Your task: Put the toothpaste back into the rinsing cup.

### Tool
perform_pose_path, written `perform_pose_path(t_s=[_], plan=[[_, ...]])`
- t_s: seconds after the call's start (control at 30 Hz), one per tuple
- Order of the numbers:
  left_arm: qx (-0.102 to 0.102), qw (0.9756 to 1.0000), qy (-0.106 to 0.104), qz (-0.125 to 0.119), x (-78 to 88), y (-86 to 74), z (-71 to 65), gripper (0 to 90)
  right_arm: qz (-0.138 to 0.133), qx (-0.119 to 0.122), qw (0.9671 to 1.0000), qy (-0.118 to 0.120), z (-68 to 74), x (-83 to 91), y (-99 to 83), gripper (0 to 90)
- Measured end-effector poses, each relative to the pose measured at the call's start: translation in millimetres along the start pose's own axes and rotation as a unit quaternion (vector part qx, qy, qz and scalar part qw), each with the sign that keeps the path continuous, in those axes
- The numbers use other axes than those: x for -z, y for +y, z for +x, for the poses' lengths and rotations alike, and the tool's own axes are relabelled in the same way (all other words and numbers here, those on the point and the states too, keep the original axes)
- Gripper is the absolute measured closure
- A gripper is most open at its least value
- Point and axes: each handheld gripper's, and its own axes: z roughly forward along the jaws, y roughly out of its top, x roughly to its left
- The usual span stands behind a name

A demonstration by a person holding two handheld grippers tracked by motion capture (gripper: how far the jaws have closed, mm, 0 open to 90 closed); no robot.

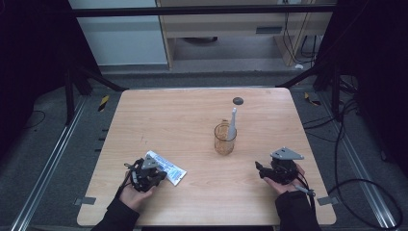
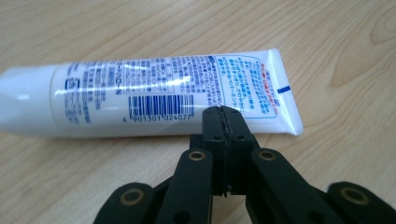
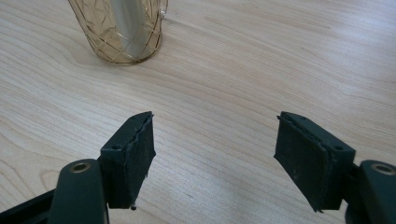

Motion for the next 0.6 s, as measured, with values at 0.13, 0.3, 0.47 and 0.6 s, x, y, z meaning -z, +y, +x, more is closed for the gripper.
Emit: perform_pose_path(t_s=[0.13, 0.3, 0.47, 0.6], plan=[[-0.003, 1.0000, 0.005, -0.005, -6.4, 6.2, -1.7, 88.9, 0.001, -0.001, 1.0000, 0.000, 0.1, -0.4, 0.0, 28.2], [-0.005, 0.9999, 0.011, -0.009, -12.9, 12.6, -2.5, 89.0, 0.003, -0.002, 1.0000, 0.000, -0.3, -1.5, -0.3, 28.2], [-0.008, 0.9997, 0.018, -0.013, -20.3, 20.3, -1.5, 89.0, 0.004, -0.001, 1.0000, 0.001, 0.7, -2.6, -0.4, 28.1], [-0.004, 0.9998, 0.016, -0.011, -24.8, 23.7, 0.3, 89.0, 0.005, 0.000, 1.0000, 0.001, 1.0, -3.2, -0.6, 28.1]])
